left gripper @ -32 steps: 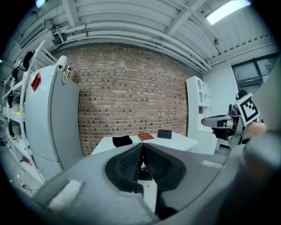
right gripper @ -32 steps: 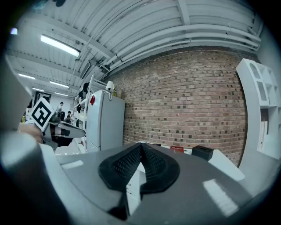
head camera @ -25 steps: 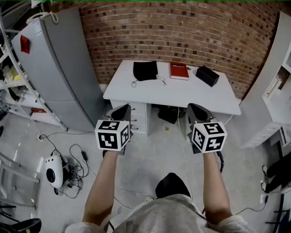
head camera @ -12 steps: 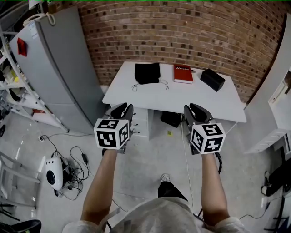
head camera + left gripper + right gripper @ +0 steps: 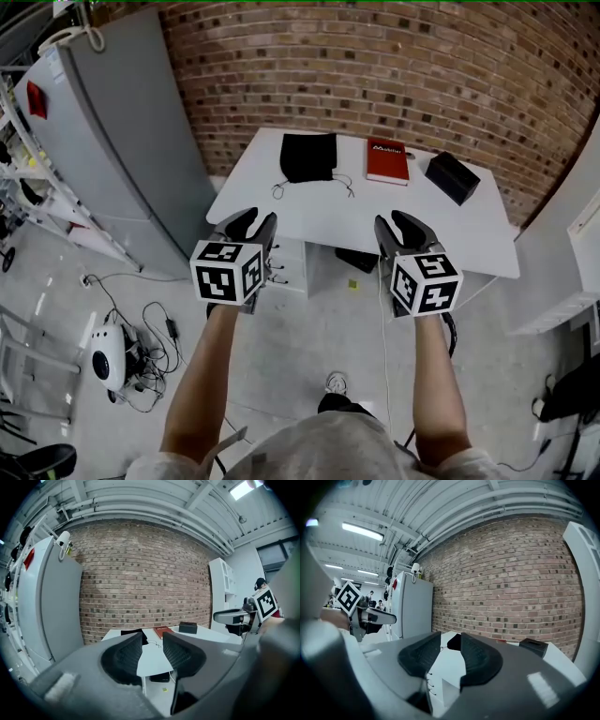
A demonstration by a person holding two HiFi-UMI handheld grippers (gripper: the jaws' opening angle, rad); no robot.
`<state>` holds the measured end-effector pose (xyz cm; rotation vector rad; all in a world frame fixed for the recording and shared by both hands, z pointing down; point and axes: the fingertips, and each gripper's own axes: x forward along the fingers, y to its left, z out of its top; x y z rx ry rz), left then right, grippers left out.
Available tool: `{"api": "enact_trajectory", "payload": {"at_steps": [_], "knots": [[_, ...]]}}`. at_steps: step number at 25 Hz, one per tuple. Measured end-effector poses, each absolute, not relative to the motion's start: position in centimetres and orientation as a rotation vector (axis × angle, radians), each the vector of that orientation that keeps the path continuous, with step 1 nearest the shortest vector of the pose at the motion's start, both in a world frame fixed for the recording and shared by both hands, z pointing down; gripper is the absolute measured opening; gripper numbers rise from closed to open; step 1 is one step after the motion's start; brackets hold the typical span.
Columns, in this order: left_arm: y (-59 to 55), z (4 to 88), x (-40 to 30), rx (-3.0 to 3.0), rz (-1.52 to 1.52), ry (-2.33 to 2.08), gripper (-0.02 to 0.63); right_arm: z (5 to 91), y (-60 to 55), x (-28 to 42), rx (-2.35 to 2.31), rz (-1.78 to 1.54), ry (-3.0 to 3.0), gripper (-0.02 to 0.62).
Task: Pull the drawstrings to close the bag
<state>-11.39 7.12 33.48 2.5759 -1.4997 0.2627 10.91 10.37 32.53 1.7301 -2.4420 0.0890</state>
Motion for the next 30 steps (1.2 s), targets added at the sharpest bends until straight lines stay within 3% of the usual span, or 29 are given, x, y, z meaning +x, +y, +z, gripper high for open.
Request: {"api": "enact_trajectory", "payload": {"at_steps": [12, 30], "knots": [[-0.1, 34.6, -8.7, 2.523, 0.314, -1.567, 0.178, 34.0, 1.8, 13.6, 1.637, 0.118, -2.495, 0.170], [-4.2, 35.4, -7.6, 2.493, 0.384, -1.634, 0.178, 35.7, -3.8, 14.6, 1.507, 0.136, -2.527, 0.201]]}}
